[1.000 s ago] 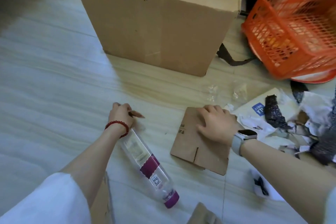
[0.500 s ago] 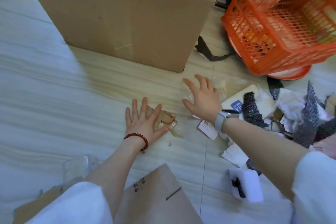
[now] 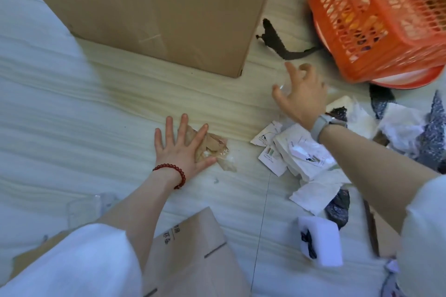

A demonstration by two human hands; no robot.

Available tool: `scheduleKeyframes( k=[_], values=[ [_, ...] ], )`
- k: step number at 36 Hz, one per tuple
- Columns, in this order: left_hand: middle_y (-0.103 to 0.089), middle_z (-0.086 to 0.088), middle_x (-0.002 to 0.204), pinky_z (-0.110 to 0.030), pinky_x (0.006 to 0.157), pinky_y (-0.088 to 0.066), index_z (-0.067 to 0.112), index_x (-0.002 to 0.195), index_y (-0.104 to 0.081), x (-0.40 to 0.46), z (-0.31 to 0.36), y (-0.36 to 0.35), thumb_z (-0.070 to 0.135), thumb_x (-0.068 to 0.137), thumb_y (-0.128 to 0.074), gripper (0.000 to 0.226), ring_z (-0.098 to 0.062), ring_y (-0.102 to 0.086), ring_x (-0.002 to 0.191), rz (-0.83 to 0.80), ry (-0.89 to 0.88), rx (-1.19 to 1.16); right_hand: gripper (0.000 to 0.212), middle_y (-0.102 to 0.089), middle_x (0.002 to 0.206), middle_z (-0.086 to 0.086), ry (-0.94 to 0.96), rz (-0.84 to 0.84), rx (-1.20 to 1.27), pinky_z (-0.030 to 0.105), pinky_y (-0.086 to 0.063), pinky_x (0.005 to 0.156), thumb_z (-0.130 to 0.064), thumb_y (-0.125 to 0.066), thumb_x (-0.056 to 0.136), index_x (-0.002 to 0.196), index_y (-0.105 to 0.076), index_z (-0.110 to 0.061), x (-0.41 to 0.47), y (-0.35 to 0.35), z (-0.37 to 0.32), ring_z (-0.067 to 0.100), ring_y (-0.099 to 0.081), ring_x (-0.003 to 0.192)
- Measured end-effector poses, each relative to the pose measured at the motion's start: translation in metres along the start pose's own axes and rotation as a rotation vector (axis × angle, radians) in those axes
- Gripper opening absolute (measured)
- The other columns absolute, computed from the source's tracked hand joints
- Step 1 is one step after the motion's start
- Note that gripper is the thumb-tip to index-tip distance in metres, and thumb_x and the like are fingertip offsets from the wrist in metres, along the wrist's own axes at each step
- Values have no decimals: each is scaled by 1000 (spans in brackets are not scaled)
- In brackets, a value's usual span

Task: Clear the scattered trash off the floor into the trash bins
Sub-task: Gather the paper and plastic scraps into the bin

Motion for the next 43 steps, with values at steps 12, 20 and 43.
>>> scheduleKeyframes(
  k=[12,20,43],
  values=[
    [36,0,148,-55,109,15,53,136,19,1,-1,-1,81,74,-21,78,-34,33,134,-17,16,-7,59,-24,143,20,-9,-331,-36,49,-38,95,-22,-51,91,144,-27,-32,-49,-46,4,41,-36,118],
    [12,-7,155,-54,111,-2,50,141,-4,-8,12,2,60,90,-30,58,-37,11,140,63,39,-17,71,-21,143,17,77,-375,46,46,-36,95,-8,-52,81,142,-27,-34,-111,-48,-21,38,-33,119],
    [-44,0,95,-19,72,-32,18,115,-60,-162,271,180,8,89,-47,30,-12,-44,85,375,-564,-770,62,-43,122,3,-339,238,884,15,-39,81,-16,-58,77,127,-40,-47,-214,251,139,14,-54,90]
  ],
)
Point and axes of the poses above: each hand's wrist, its own x-axis towards the middle knuckle, its own y-axis out of the back of the hand, z = x × y, the point moved 6 cm from there along x, towards the middle knuckle
